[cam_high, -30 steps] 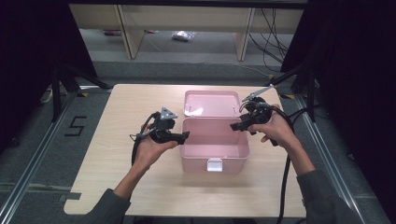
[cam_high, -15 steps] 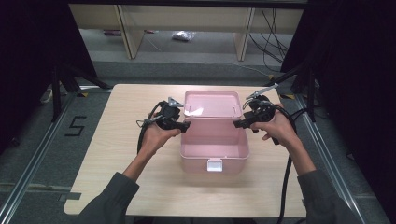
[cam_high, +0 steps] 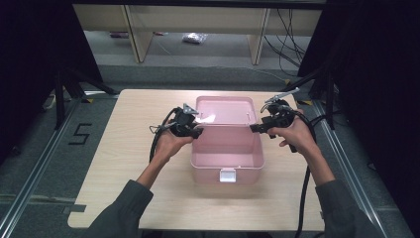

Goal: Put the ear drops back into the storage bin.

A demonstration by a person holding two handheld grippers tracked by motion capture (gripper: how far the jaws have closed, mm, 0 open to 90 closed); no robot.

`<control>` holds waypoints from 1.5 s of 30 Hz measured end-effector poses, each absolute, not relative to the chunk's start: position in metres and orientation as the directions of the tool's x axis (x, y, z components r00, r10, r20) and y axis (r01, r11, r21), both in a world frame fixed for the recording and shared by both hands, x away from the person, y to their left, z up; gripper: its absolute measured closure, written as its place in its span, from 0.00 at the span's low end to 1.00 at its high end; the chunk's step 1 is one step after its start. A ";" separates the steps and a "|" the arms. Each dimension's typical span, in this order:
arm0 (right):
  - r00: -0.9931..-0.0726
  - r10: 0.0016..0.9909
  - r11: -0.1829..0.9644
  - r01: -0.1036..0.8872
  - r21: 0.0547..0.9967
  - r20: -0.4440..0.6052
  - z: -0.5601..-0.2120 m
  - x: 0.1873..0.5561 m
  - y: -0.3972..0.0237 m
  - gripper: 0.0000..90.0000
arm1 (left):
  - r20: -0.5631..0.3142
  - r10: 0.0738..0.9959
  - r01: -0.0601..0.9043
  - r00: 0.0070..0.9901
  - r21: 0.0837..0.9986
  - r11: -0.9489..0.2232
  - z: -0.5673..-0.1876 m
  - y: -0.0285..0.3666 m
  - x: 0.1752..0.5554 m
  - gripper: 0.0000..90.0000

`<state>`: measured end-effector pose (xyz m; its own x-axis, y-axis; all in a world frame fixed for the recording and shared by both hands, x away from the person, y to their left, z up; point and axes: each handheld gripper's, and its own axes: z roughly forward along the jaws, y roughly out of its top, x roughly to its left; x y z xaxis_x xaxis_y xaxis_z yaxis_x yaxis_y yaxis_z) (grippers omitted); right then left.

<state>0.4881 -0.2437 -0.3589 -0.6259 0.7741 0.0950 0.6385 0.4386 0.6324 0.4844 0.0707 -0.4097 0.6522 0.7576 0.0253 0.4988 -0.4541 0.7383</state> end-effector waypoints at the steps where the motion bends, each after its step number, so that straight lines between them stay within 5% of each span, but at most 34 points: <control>1: -0.635 0.767 0.442 0.627 0.642 0.091 -0.360 0.490 -0.244 0.42 | 0.029 0.755 0.495 0.655 0.738 -0.458 -0.410 0.070 0.485 0.76; 7: -0.612 0.784 0.421 0.647 0.636 0.105 -0.362 0.491 -0.245 0.42 | 0.038 0.753 0.493 0.657 0.734 -0.467 -0.412 0.069 0.485 0.84; 25: -0.527 0.842 0.326 0.666 0.671 0.114 -0.361 0.506 -0.244 0.48 | 0.076 0.747 0.472 0.661 0.731 -0.492 -0.410 0.068 0.479 0.86; 45: -0.409 0.903 0.226 0.708 0.669 0.128 -0.384 0.564 -0.243 0.62 | 0.073 0.735 0.464 0.674 0.733 -0.498 -0.410 0.068 0.473 0.86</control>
